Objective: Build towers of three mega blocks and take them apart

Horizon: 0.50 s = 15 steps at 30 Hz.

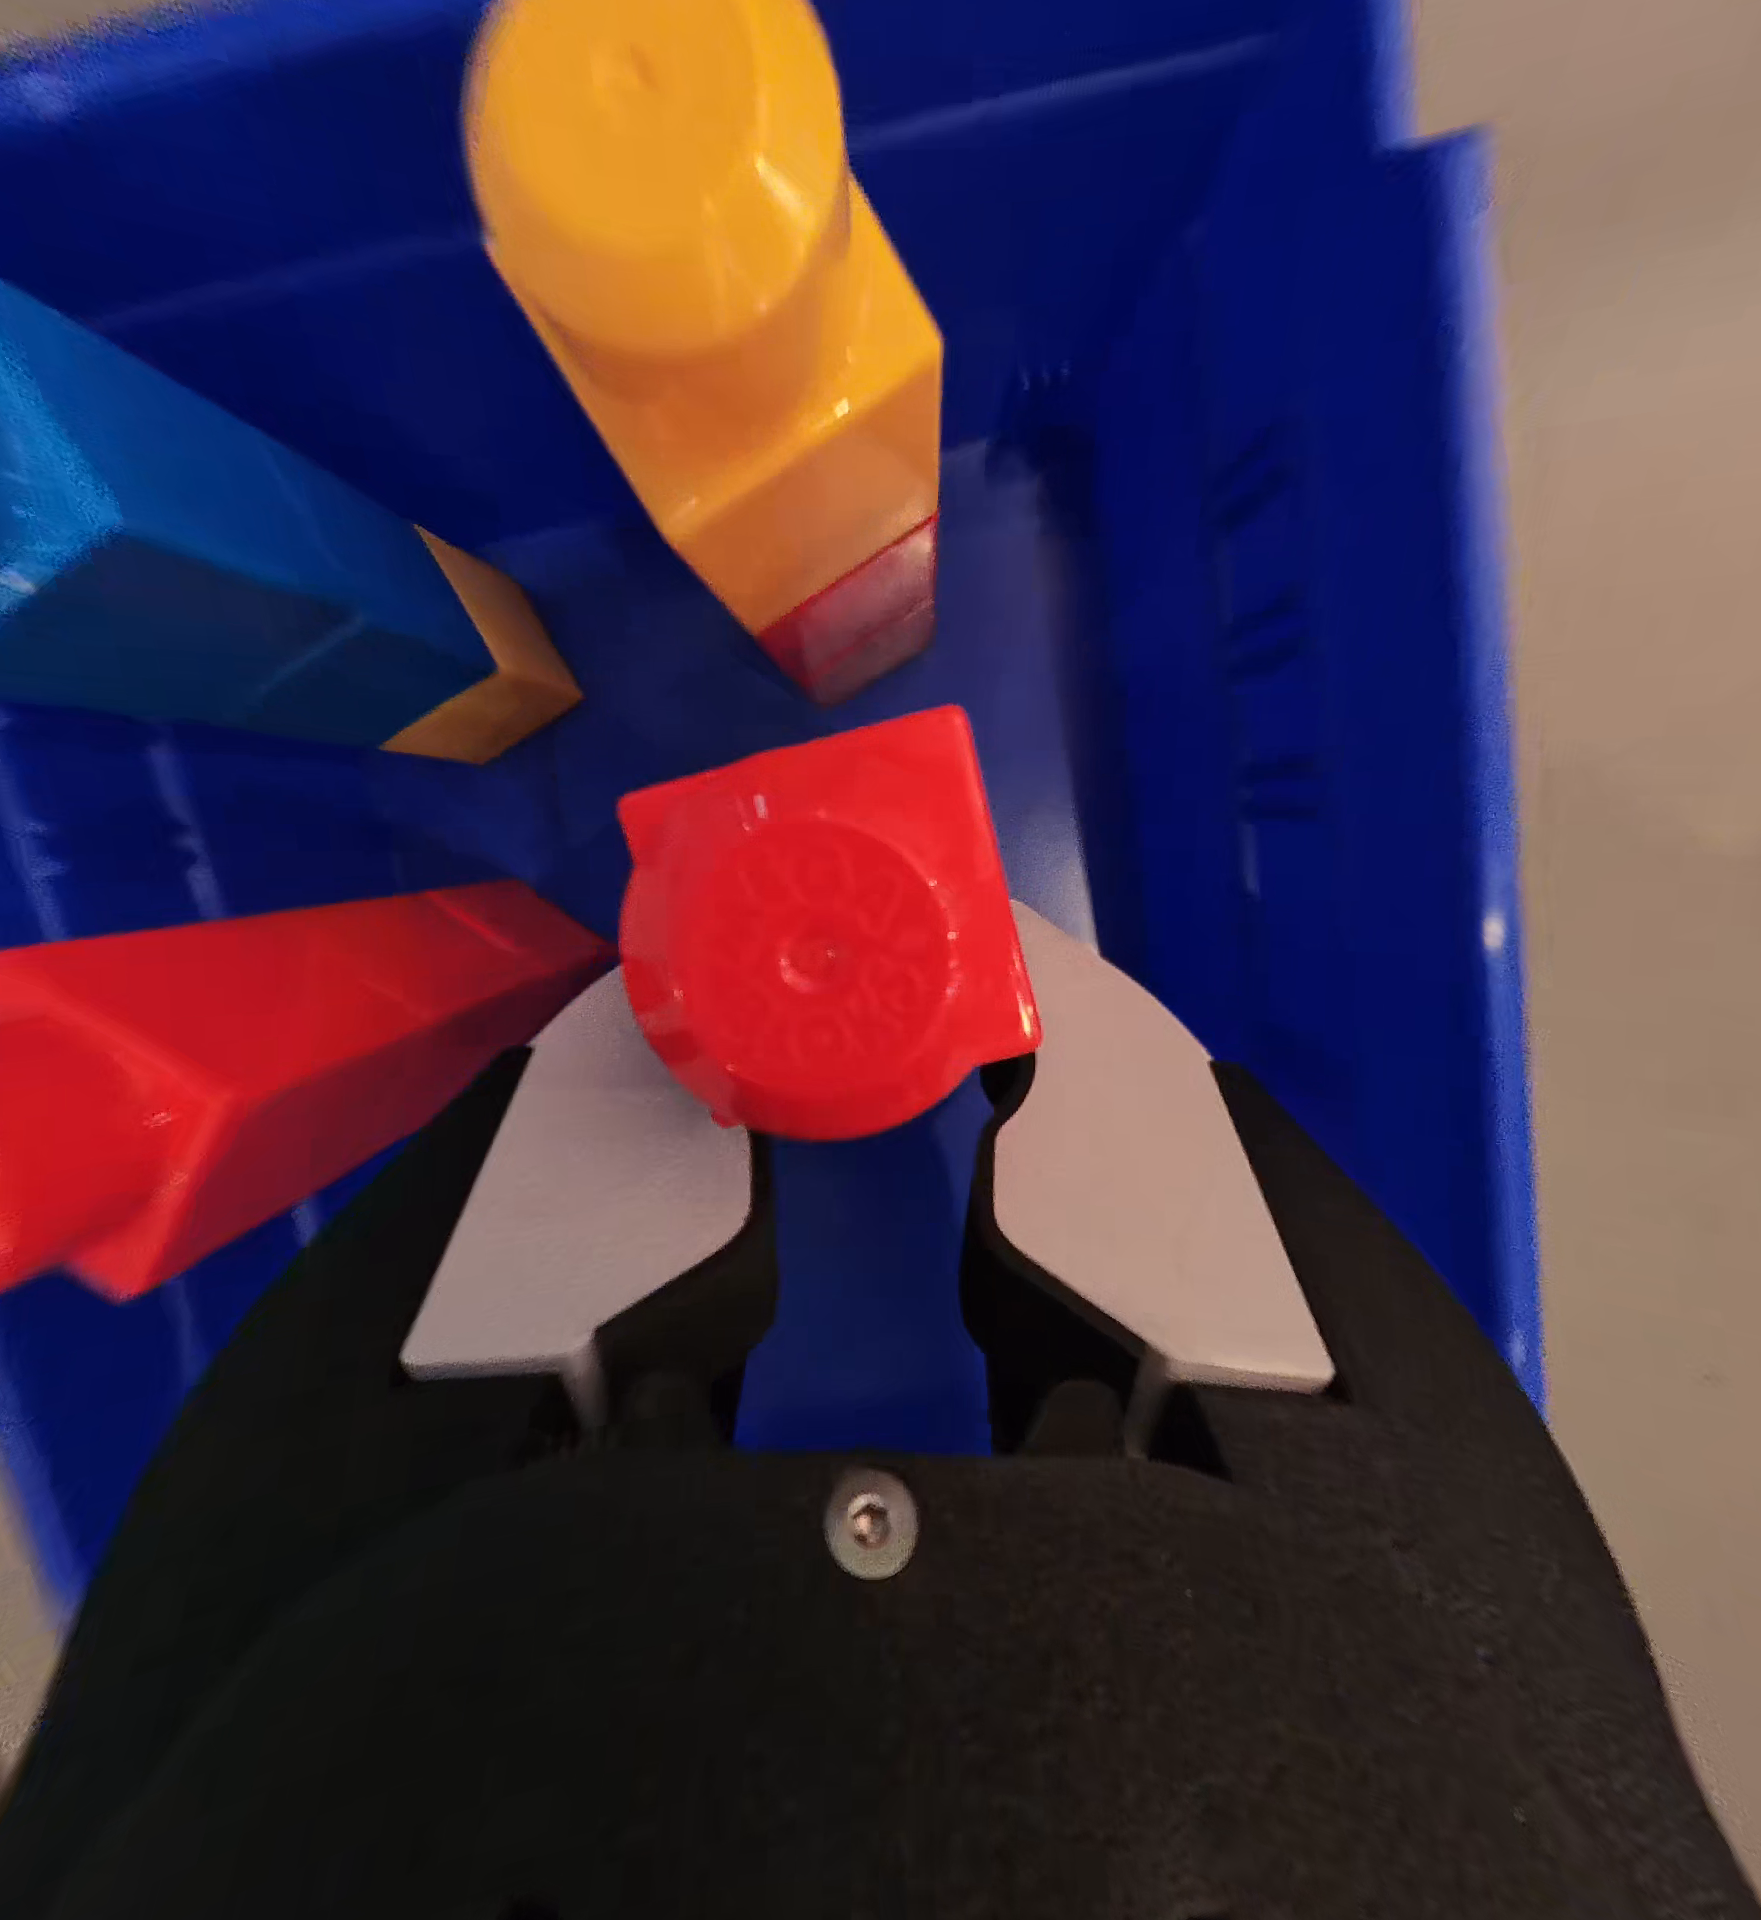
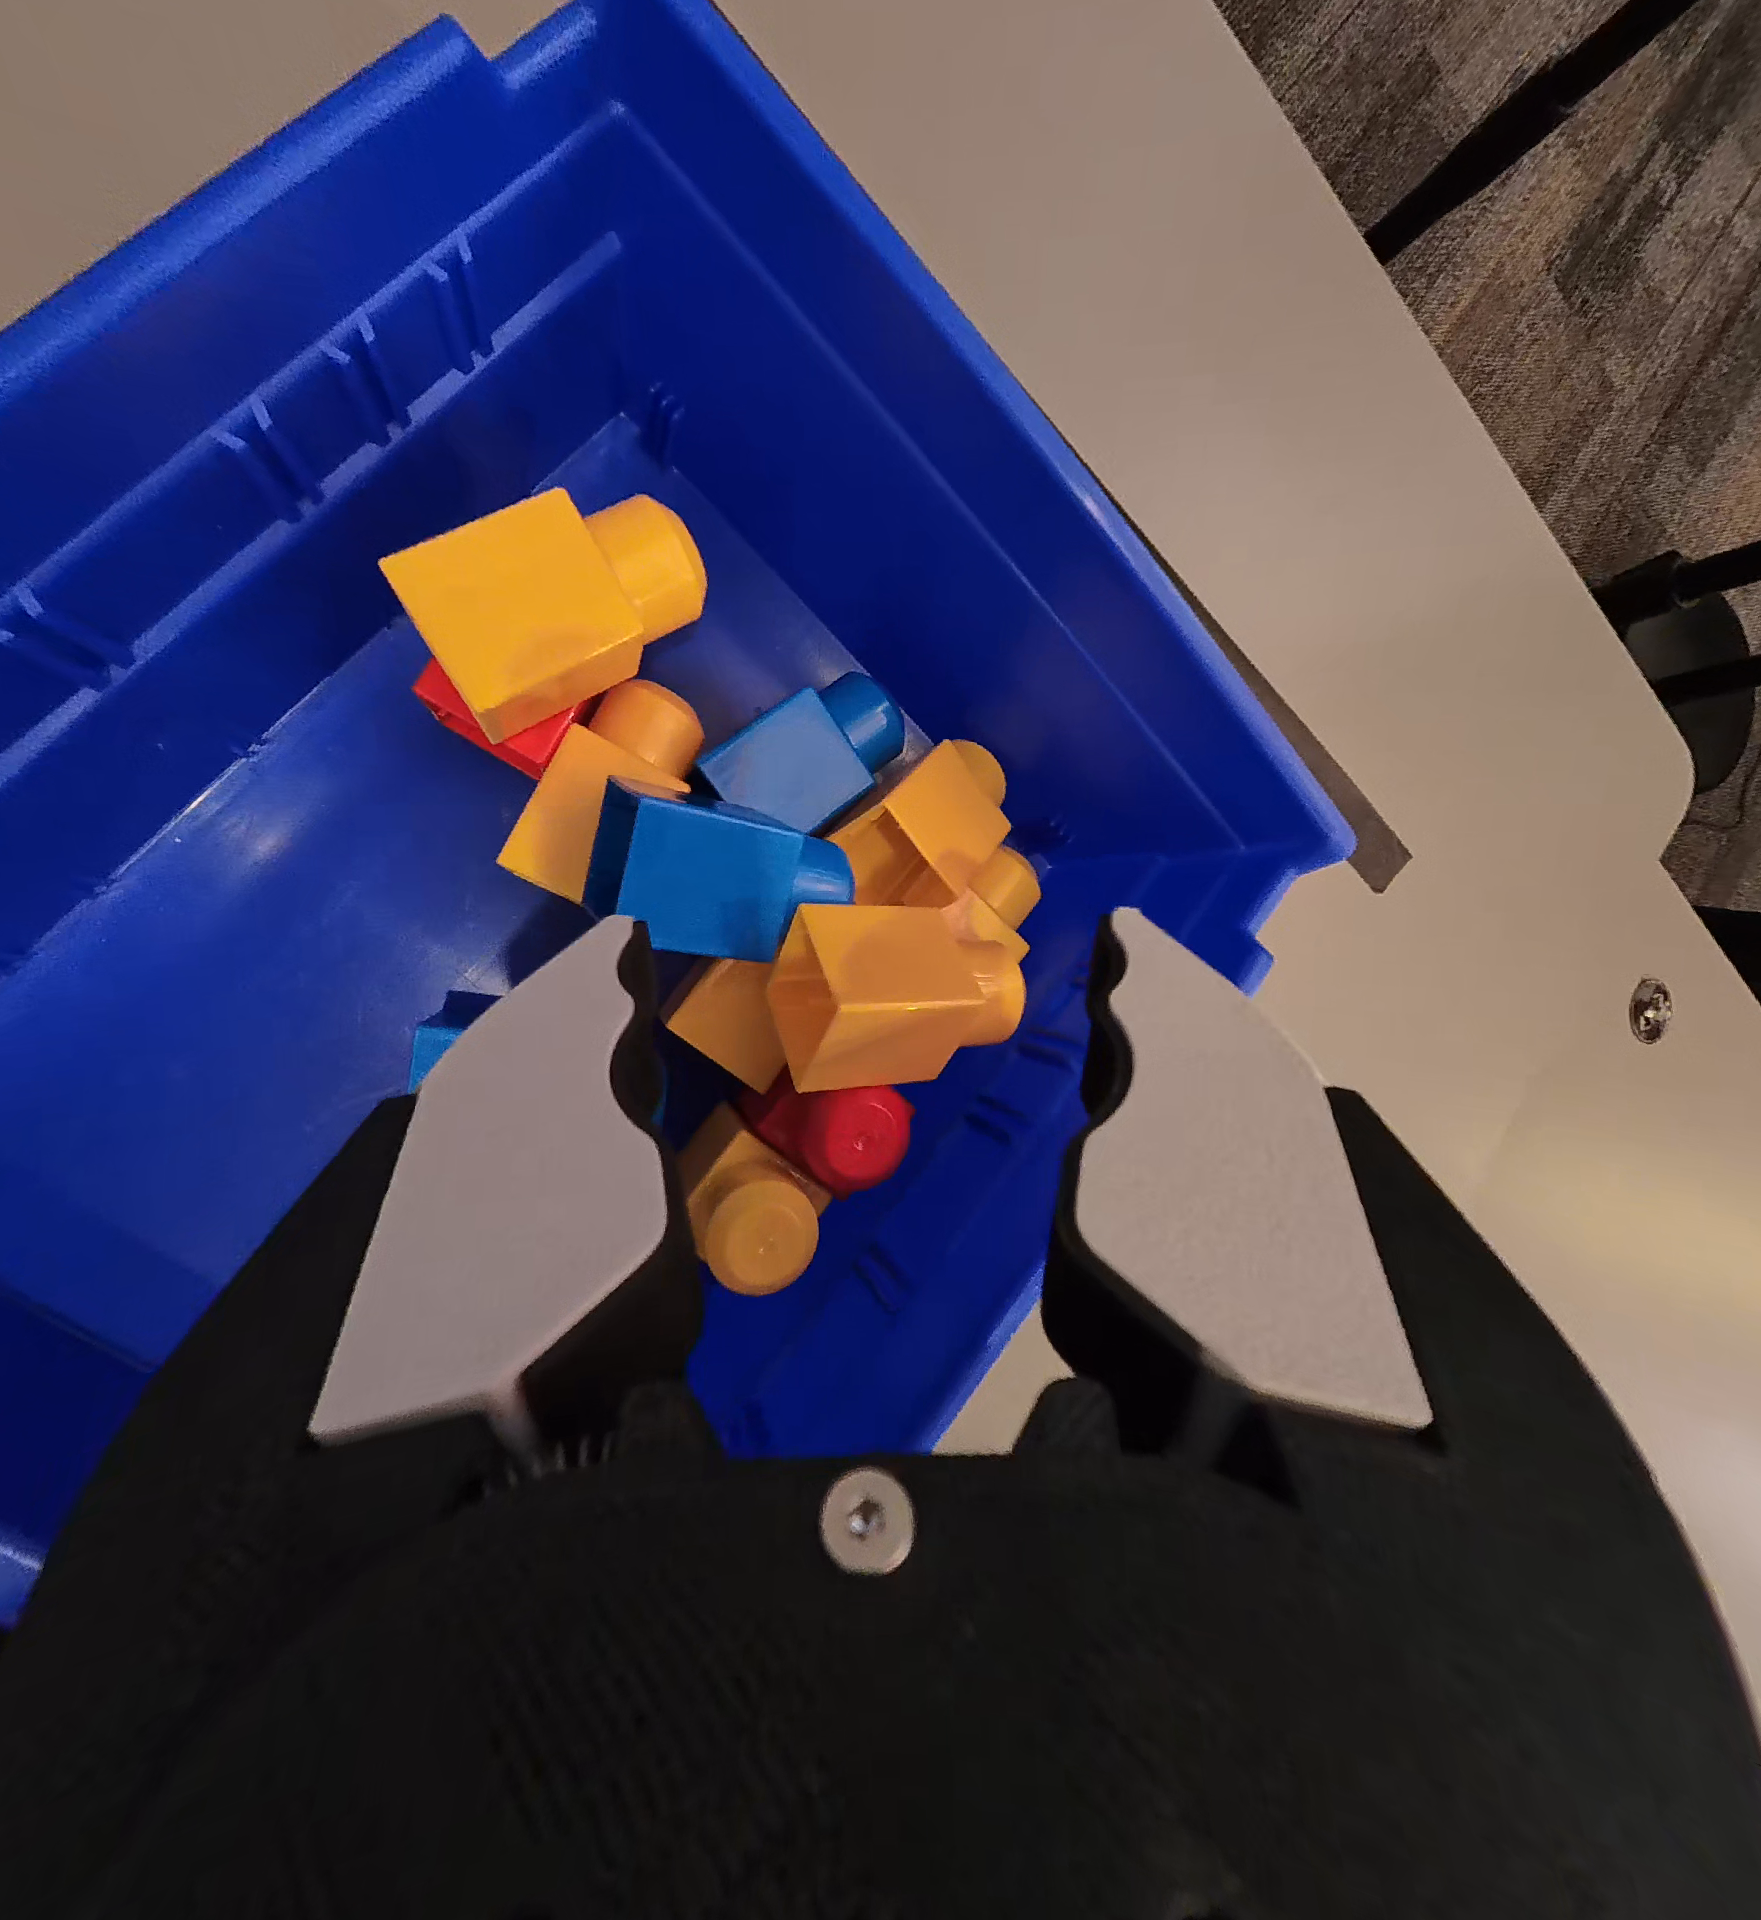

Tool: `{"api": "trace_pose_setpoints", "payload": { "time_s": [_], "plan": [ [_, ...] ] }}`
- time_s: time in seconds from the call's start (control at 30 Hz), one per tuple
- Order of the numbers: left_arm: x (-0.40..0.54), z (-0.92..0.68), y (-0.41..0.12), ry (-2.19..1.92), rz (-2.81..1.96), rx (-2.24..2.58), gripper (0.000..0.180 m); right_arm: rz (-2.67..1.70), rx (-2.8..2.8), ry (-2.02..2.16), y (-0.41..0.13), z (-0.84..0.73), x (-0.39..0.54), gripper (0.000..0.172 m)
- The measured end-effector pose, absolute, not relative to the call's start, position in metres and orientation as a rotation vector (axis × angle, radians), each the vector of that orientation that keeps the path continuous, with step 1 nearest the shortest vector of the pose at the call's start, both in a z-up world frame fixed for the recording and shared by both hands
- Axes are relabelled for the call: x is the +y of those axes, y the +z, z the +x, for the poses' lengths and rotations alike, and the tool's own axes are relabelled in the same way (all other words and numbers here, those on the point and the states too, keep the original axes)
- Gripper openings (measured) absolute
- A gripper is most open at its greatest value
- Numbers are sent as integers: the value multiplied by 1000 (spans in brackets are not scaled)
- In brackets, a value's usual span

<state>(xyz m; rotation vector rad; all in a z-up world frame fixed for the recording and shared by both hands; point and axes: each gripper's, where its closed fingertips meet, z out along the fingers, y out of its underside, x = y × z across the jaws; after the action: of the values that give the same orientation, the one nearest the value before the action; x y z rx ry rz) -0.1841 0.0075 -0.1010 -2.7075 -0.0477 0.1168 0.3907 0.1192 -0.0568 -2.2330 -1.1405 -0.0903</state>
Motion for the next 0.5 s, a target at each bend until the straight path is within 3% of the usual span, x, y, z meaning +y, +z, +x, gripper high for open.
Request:
{"api": "trace_pose_setpoints", "payload": {
  "time_s": [0.03,0.17,0.3,0.5],
  "plan": [
    [6,-185,-87,137,-2674,-33,39,-2220,-1141,-93,-53,389,119,80],
    [-8,-155,12,-7,-2365,51,39,-2057,-1155,-83,-17,360,116,77],
    [-48,-47,104,-585,-1957,420,39,-1683,-1261,195,47,266,76,75],
    [-98,63,129,-941,-1701,886,39,-1198,-1407,1215,123,124,-82,74]
  ]
}}
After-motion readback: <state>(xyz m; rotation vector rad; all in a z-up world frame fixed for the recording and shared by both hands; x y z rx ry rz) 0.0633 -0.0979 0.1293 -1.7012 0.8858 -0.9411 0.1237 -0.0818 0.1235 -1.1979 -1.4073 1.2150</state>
